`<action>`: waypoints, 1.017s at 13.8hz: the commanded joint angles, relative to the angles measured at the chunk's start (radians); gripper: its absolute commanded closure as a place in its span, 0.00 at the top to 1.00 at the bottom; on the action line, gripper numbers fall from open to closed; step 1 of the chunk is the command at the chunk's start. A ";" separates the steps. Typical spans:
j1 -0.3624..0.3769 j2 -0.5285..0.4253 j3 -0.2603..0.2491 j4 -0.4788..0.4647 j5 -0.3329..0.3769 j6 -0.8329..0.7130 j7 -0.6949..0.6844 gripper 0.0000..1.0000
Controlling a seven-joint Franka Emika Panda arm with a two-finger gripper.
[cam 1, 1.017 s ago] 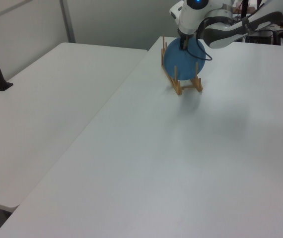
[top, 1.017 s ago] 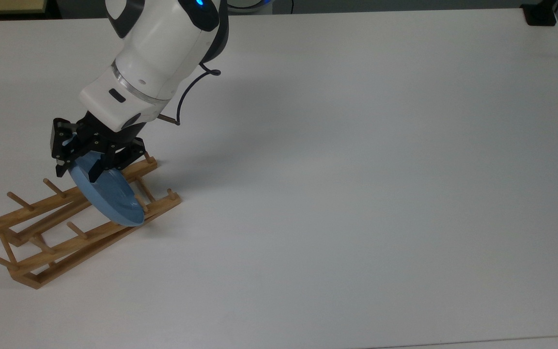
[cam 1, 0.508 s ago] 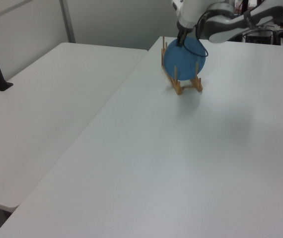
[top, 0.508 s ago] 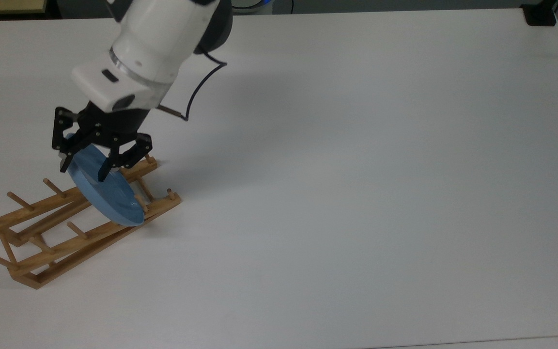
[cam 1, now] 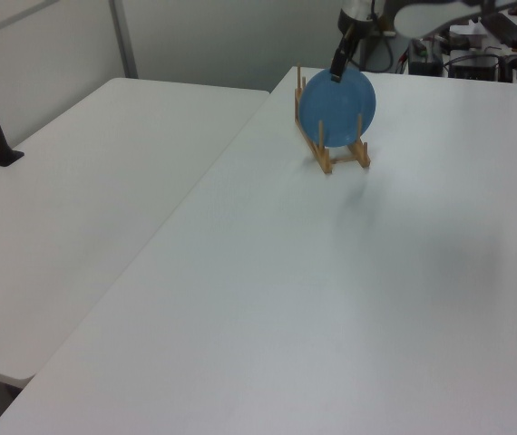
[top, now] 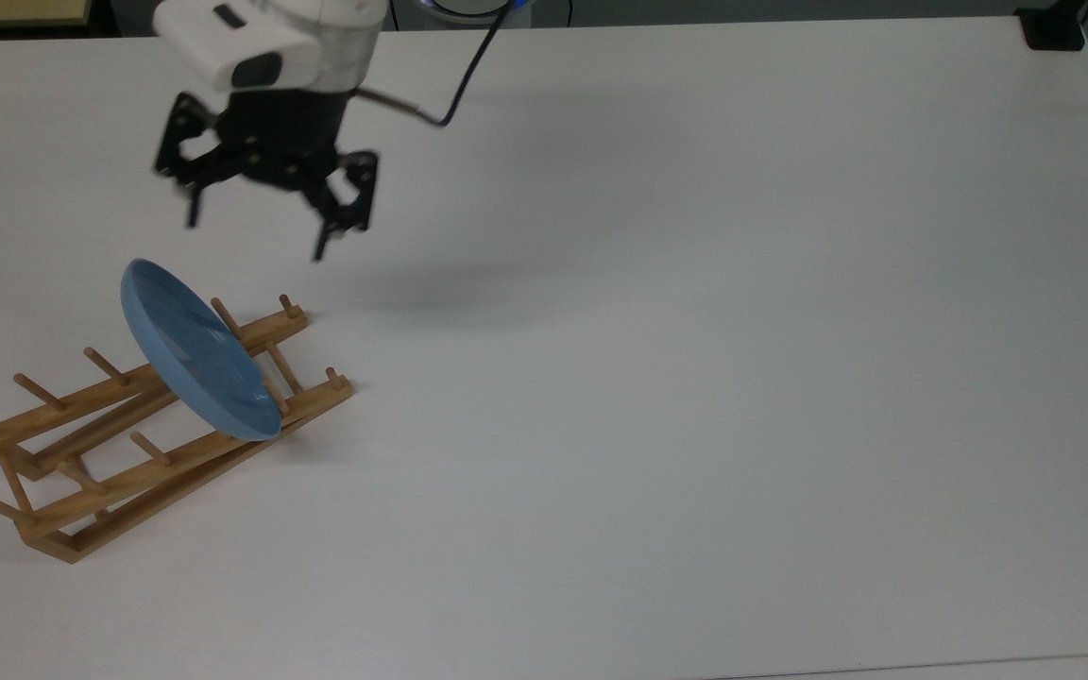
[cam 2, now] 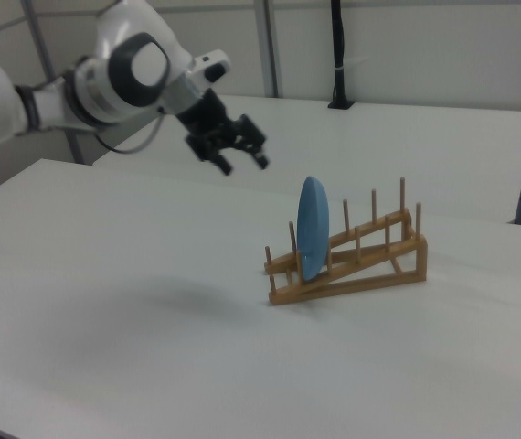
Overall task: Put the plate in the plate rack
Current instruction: 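Open the gripper and raise it away from the plate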
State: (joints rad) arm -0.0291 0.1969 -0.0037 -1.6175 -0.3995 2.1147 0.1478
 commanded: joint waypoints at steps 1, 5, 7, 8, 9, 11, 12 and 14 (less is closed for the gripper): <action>0.003 -0.128 0.033 -0.048 0.245 -0.235 0.001 1.00; 0.008 -0.175 0.053 -0.048 0.350 -0.438 0.010 1.00; 0.000 -0.191 0.060 -0.050 0.369 -0.502 0.012 1.00; -0.008 -0.209 0.060 -0.050 0.370 -0.515 0.012 1.00; -0.017 -0.217 0.060 -0.055 0.375 -0.519 0.012 1.00; -0.023 -0.220 0.059 -0.053 0.381 -0.521 0.010 1.00; -0.025 -0.218 0.057 -0.050 0.383 -0.519 0.006 1.00; -0.031 -0.218 0.053 -0.050 0.393 -0.522 0.001 1.00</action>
